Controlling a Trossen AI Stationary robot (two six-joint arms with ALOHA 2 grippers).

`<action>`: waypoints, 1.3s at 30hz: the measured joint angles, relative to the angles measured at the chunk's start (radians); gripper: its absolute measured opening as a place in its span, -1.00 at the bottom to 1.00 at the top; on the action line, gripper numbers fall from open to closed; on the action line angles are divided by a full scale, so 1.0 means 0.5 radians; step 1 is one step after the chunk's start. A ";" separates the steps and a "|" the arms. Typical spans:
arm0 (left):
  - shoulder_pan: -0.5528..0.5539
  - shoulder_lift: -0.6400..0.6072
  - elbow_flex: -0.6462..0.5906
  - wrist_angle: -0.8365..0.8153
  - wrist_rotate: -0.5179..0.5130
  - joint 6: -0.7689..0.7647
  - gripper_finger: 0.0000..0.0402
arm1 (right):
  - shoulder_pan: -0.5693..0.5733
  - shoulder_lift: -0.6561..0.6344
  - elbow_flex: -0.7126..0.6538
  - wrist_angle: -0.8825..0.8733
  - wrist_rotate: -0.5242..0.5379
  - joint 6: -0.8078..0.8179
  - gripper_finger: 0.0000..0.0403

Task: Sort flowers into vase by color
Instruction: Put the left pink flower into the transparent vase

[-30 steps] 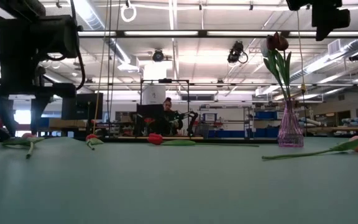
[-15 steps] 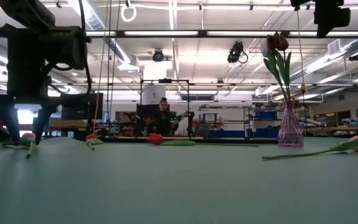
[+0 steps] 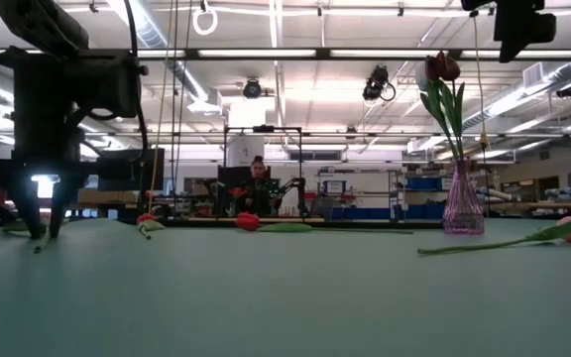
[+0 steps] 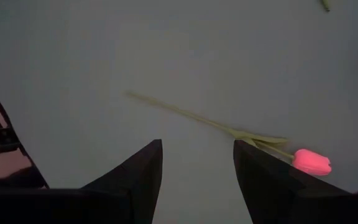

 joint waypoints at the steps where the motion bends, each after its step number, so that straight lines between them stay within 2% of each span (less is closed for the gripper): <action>1: 0.000 0.001 0.009 -0.001 0.000 0.034 -0.69 | 0.000 0.000 0.000 0.009 0.017 0.020 0.02; 6: 0.001 -0.034 0.011 0.052 0.001 0.191 -0.94 | 0.000 0.000 0.000 0.138 0.128 0.078 0.02; 10: -0.002 -0.141 0.050 0.242 0.043 0.359 -0.95 | 0.000 0.000 0.000 0.343 0.240 0.031 0.02; 13: -0.003 -0.257 0.085 0.401 -0.030 0.658 -0.95 | 0.000 0.002 0.000 0.486 0.223 0.026 0.02; 16: -0.002 -0.334 0.114 0.873 -0.115 1.176 -0.95 | 0.002 0.008 0.000 0.607 0.233 0.038 0.02; 19: -0.003 -0.372 0.114 1.461 -0.120 1.766 -0.95 | 0.002 0.023 0.000 0.744 0.303 0.087 0.02; 22: 0.001 -0.374 0.114 1.981 -0.096 2.208 -0.95 | 0.002 0.054 0.000 0.930 0.318 0.131 0.02; 26: 0.002 -0.368 0.116 2.454 -0.089 2.567 -0.95 | 0.036 0.137 0.000 1.270 0.355 0.119 0.02; 29: 0.002 -0.368 0.122 2.718 0.018 2.726 -0.95 | 0.094 0.244 0.000 1.612 0.385 -0.026 0.02; 33: -0.003 -0.369 0.199 2.775 0.179 2.939 -0.95 | 0.168 0.421 0.000 2.092 0.382 -0.256 0.02; 39: -0.002 -0.369 0.271 2.755 0.224 3.165 -0.95 | 0.193 0.654 0.000 2.605 0.402 -0.421 0.02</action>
